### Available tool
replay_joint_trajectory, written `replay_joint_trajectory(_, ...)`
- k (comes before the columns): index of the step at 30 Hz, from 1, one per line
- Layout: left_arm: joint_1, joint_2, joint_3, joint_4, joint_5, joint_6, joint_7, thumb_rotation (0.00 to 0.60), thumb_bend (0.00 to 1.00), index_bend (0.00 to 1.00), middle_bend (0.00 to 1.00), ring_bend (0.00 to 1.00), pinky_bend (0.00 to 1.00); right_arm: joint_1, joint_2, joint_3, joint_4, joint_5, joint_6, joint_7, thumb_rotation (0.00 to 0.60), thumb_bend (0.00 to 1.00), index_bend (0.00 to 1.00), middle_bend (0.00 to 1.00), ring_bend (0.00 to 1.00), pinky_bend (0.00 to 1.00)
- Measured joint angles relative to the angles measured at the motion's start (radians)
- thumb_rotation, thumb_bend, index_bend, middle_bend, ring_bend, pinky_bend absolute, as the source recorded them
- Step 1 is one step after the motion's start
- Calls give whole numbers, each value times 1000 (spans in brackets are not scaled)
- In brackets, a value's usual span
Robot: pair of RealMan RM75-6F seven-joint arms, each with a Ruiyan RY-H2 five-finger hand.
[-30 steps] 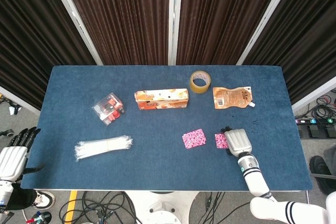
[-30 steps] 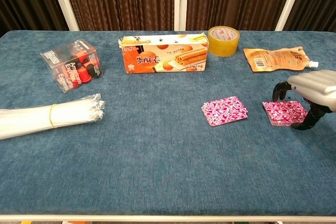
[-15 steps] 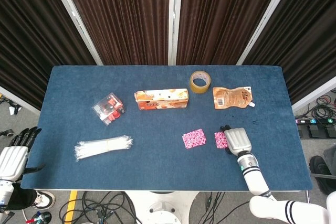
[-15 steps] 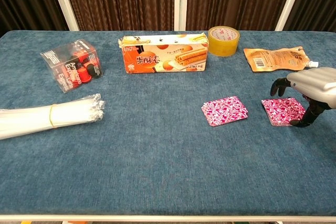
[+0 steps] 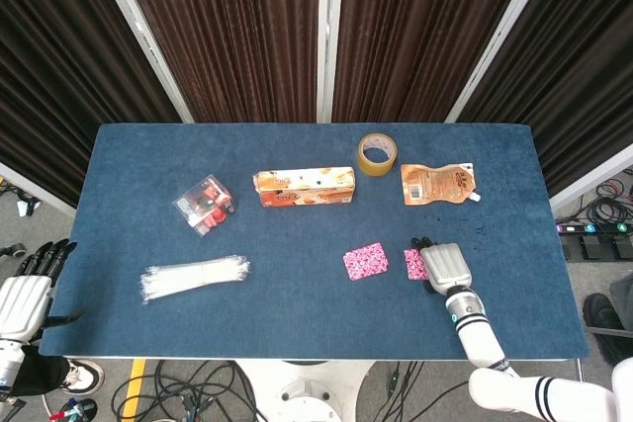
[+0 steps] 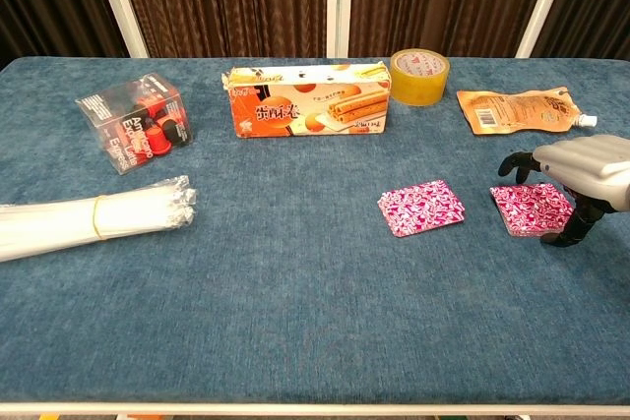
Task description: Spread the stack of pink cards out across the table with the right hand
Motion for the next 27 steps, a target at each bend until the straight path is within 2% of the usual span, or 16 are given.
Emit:
replay_joint_trajectory(8,-1,-1,1,1,-1,-3,1,600,0,71,51,0,152,-1,2,-8,-3,5,3,-8,600,153,252,246,873,954)
replay_joint_trajectory(27,0,-4,2,10,-1,-3,-7,600,0,71,51,0,153,-2,-17,1,18,1,13,0,600,163,298,308,874,954)
